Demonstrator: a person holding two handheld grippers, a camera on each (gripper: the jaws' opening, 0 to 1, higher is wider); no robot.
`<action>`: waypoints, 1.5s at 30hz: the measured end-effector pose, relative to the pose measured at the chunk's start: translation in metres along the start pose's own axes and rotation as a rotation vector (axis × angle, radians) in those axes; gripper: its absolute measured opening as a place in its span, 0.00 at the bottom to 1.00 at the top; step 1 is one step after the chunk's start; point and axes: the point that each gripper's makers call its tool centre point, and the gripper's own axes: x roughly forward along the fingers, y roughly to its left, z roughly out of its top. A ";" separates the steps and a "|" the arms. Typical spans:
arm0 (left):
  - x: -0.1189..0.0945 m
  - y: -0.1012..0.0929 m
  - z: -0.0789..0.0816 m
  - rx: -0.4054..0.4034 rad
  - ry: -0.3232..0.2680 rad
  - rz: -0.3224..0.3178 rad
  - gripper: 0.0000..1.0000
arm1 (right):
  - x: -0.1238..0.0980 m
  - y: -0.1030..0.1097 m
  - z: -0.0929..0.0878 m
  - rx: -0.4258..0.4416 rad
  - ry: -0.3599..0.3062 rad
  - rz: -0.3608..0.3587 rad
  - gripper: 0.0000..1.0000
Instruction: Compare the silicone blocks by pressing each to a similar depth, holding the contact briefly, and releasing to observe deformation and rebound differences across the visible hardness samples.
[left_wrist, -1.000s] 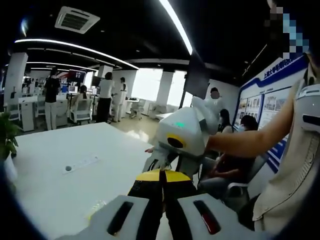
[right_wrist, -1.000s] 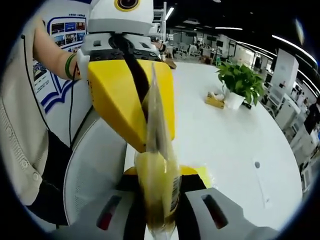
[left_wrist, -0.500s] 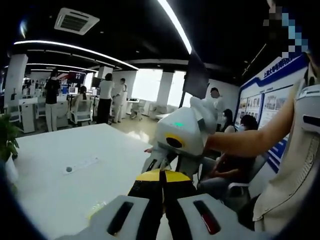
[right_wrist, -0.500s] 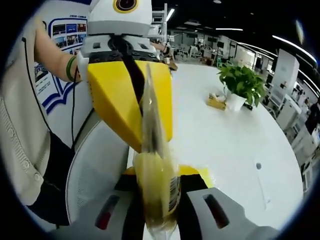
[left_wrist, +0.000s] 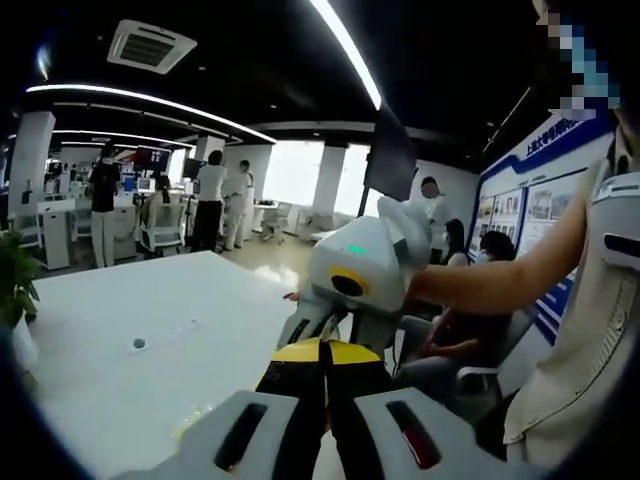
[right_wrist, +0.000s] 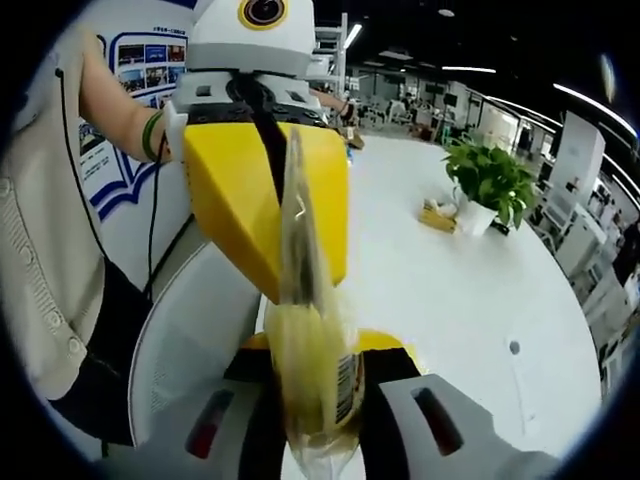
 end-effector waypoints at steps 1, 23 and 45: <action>0.000 0.000 0.000 0.003 0.000 0.001 0.00 | 0.000 -0.001 0.001 -0.009 -0.004 -0.005 0.18; 0.002 0.002 -0.001 -0.014 0.006 -0.012 0.00 | 0.004 -0.003 0.002 -0.028 -0.034 0.014 0.24; 0.014 0.012 -0.006 -0.132 -0.015 -0.031 0.00 | 0.006 -0.007 -0.015 -0.004 -0.049 -0.007 0.41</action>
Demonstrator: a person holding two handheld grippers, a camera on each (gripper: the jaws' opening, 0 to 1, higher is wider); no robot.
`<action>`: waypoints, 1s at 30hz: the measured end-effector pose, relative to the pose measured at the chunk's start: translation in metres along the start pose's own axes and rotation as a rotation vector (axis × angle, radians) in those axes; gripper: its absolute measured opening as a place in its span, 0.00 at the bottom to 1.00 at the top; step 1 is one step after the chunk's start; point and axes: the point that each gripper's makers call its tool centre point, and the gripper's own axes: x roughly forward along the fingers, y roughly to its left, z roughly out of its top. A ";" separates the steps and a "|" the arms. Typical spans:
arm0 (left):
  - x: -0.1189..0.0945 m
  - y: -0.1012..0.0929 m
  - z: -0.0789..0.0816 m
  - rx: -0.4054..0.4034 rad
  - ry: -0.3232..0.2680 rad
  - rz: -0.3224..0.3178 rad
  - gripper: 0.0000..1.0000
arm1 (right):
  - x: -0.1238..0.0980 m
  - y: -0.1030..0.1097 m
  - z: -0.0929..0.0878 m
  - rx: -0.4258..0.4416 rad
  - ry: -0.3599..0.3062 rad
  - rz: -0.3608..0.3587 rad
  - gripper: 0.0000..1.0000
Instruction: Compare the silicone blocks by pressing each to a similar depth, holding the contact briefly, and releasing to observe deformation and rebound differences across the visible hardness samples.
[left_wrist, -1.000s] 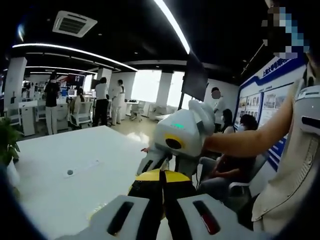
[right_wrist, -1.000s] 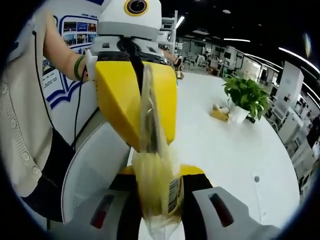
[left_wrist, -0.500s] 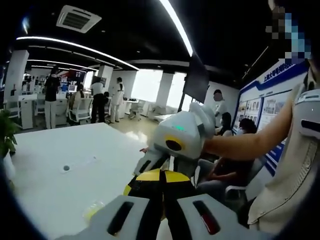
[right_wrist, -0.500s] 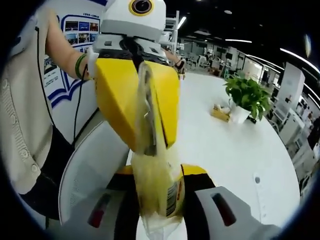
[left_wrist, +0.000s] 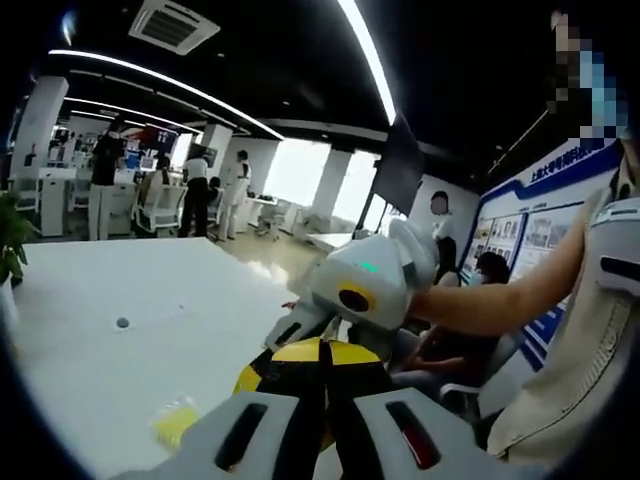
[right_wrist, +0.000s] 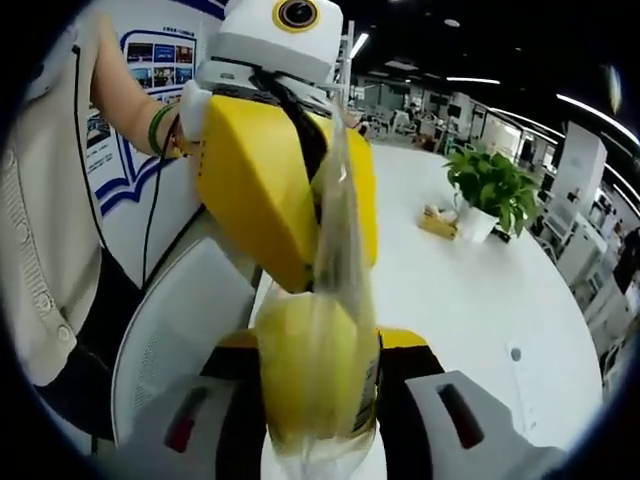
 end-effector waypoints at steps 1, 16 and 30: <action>0.001 0.000 0.000 -0.005 -0.002 -0.003 0.00 | -0.001 0.000 0.000 0.005 -0.005 -0.002 0.42; 0.019 0.010 -0.024 -0.032 0.031 0.021 0.00 | -0.025 0.002 -0.027 0.176 -0.065 -0.106 0.64; 0.080 0.020 -0.078 -0.193 0.033 0.046 0.00 | -0.112 0.015 -0.087 0.443 -0.228 -0.425 0.75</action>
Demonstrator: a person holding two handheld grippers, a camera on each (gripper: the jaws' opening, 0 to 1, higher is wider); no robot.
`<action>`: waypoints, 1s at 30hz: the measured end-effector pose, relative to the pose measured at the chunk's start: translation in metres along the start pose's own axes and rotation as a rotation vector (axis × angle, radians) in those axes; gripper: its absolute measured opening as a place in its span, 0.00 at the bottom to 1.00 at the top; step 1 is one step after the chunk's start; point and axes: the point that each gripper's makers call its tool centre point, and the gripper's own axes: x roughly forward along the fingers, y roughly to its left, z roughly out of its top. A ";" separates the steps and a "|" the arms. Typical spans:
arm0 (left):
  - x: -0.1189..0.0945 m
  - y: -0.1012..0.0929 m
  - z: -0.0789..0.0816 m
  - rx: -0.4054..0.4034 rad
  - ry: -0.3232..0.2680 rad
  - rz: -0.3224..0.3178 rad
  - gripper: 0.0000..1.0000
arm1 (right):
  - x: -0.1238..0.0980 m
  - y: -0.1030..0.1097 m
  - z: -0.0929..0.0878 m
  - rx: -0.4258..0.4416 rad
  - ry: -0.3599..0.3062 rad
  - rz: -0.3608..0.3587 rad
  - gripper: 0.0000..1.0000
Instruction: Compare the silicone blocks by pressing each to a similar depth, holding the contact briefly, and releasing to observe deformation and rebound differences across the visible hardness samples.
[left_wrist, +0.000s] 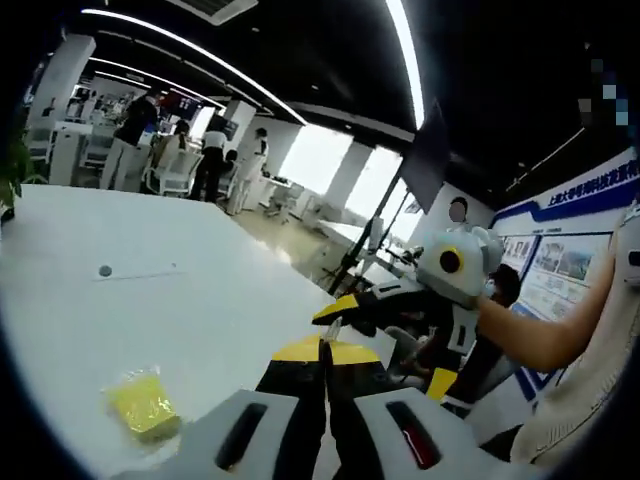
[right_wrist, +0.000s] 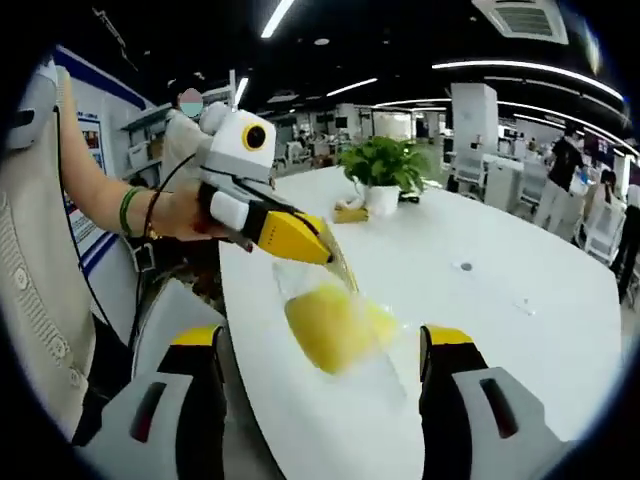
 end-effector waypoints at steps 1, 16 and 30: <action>0.006 0.001 -0.003 -0.011 -0.010 0.006 0.00 | -0.010 -0.003 -0.005 0.027 -0.011 -0.025 0.74; 0.112 0.033 -0.049 -0.380 -0.102 0.027 0.00 | -0.059 -0.023 -0.060 0.215 -0.039 -0.103 0.69; 0.129 0.142 -0.059 -0.613 -0.247 0.244 0.00 | -0.064 -0.047 -0.069 0.233 -0.037 -0.151 0.63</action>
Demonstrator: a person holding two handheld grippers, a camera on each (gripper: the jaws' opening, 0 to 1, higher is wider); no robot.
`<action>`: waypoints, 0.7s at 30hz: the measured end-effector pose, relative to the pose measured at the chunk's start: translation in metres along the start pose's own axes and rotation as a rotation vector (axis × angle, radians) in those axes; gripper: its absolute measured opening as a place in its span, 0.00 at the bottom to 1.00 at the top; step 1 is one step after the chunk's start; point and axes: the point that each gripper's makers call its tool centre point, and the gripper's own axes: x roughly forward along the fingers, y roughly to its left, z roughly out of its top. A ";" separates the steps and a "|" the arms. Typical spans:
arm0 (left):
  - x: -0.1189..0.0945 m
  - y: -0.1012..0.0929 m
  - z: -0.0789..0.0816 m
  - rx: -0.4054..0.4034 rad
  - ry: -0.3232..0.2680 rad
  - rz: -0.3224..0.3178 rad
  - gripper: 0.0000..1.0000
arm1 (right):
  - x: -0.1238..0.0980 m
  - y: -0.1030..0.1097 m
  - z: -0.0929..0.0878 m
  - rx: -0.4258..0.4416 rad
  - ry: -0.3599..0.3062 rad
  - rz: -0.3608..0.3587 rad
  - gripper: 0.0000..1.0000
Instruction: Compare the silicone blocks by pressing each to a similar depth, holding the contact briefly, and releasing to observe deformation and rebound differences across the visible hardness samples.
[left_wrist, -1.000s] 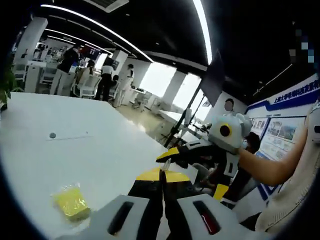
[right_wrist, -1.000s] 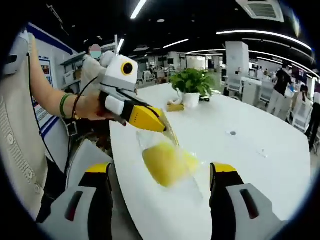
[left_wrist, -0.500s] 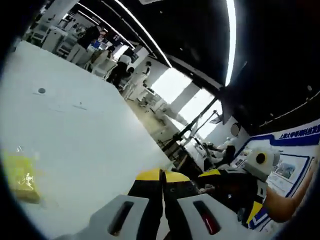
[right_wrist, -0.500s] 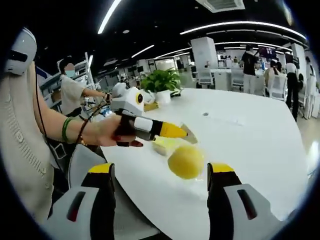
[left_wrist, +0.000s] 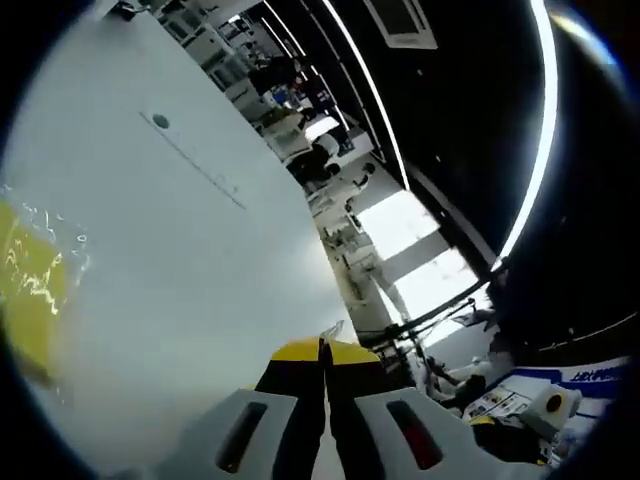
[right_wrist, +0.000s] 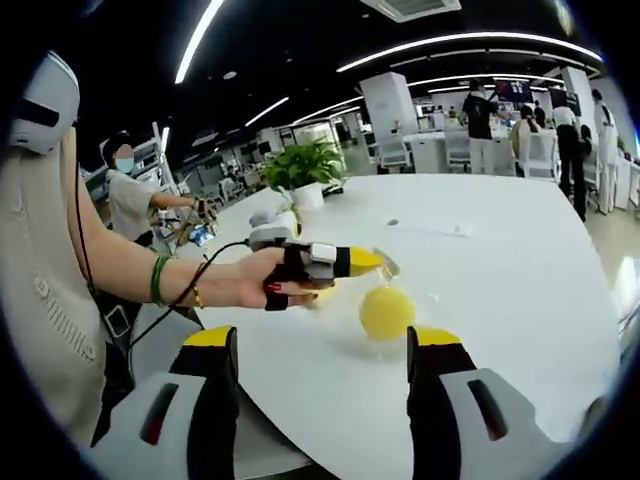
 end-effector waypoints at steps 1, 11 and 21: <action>0.002 0.006 0.000 -0.015 -0.003 0.011 0.00 | 0.000 0.000 -0.001 0.002 0.005 -0.001 0.63; 0.016 0.054 0.005 -0.074 -0.032 0.076 0.00 | 0.003 -0.006 -0.010 0.057 0.031 -0.034 0.60; 0.013 0.092 0.004 -0.039 -0.053 0.221 0.00 | 0.013 0.000 -0.010 0.041 0.065 -0.013 0.60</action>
